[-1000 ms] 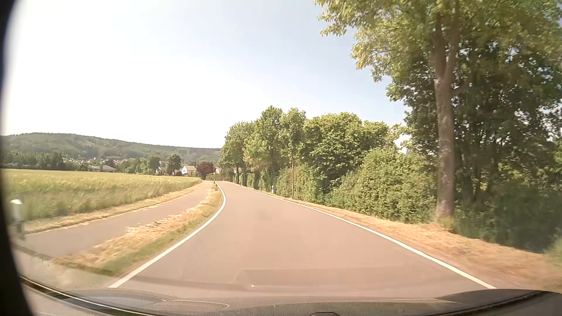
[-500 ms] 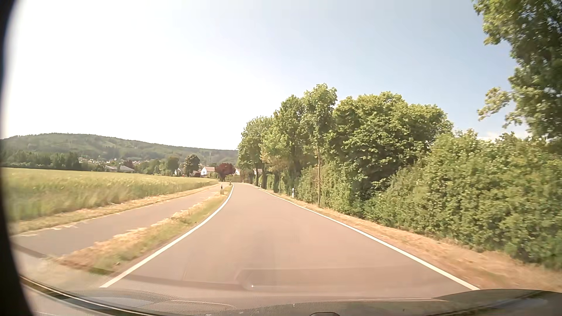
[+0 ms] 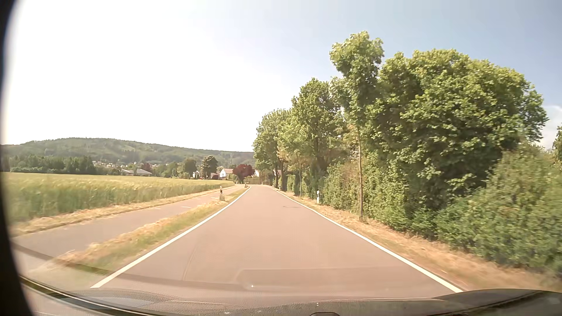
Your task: Follow the waypoints while adhering to traffic rules and regulations
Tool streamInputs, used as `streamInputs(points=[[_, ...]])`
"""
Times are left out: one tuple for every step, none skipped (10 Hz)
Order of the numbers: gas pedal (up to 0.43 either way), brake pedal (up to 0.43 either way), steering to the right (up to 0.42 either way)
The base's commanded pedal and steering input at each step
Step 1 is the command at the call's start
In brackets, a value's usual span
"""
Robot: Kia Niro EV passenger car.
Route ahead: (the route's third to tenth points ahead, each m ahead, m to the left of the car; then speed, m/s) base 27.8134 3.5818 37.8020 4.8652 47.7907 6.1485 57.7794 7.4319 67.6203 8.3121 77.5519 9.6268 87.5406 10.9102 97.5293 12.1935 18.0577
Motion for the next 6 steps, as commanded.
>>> streamInputs(points=[[0.268,0.000,-0.034],[0.268,0.000,-0.032],[0.268,0.000,-0.029],[0.268,0.000,-0.026],[0.268,0.000,-0.025],[0.268,0.000,-0.021]])
